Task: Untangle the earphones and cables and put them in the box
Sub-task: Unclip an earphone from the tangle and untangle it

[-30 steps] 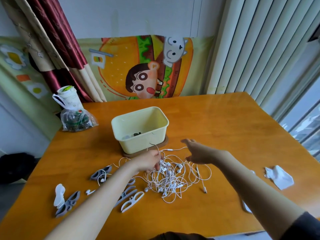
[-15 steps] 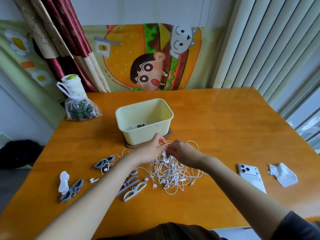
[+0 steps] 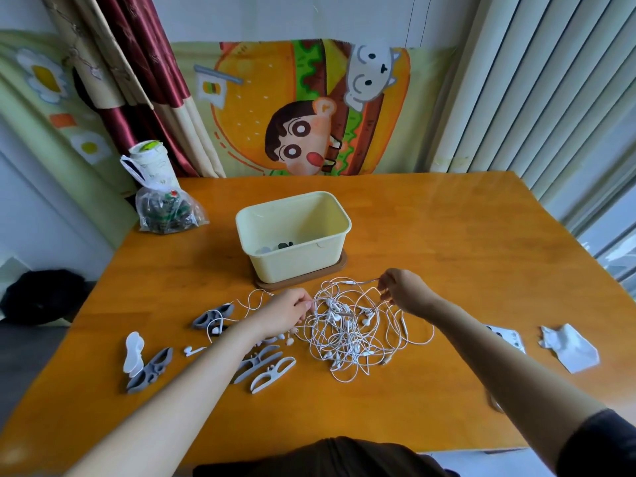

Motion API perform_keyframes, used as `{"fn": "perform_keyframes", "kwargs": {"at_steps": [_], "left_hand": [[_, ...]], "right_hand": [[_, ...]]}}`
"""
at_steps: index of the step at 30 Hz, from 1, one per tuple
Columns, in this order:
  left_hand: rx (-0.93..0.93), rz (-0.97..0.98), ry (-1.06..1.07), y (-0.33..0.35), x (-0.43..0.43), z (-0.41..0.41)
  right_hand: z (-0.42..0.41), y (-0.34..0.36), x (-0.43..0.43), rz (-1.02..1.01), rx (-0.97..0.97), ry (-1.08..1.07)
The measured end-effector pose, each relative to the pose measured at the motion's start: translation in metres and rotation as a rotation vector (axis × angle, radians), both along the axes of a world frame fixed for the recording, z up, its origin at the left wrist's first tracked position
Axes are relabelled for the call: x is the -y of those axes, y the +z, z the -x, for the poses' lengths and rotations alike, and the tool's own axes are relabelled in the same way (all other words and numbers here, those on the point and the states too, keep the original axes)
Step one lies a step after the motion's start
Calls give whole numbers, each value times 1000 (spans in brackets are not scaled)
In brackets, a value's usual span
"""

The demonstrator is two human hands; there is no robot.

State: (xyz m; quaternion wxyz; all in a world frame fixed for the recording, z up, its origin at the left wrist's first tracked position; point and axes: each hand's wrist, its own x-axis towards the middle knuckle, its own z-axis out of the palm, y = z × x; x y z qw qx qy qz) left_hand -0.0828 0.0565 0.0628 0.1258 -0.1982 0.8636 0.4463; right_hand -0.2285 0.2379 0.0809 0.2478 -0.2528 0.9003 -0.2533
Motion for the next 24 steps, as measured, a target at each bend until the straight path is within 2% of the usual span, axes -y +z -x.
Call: {"fn": "perform_keyframes", "kwargs": {"at_steps": [5, 12, 15, 17, 20, 22, 24], "left_hand": [[77, -6, 100, -20, 5, -6], [62, 74, 215, -35, 13, -17], [-37, 94, 191, -28, 10, -15], [-63, 98, 137, -21, 3, -12], [-105, 64, 77, -11, -9, -6], [-131, 54, 53, -4, -16, -3], [-153, 14, 52, 0, -19, -3]], "right_hand": [[6, -7, 2, -9, 6, -55], [8, -21, -9, -105, -68, -97], [-1, -20, -10, -248, -271, -13], [-17, -15, -2, -157, -347, 41], [-48, -4, 20, 136, -177, 239], [-62, -5, 33, 165, -55, 386], [-67, -8, 39, 178, 20, 412]]}}
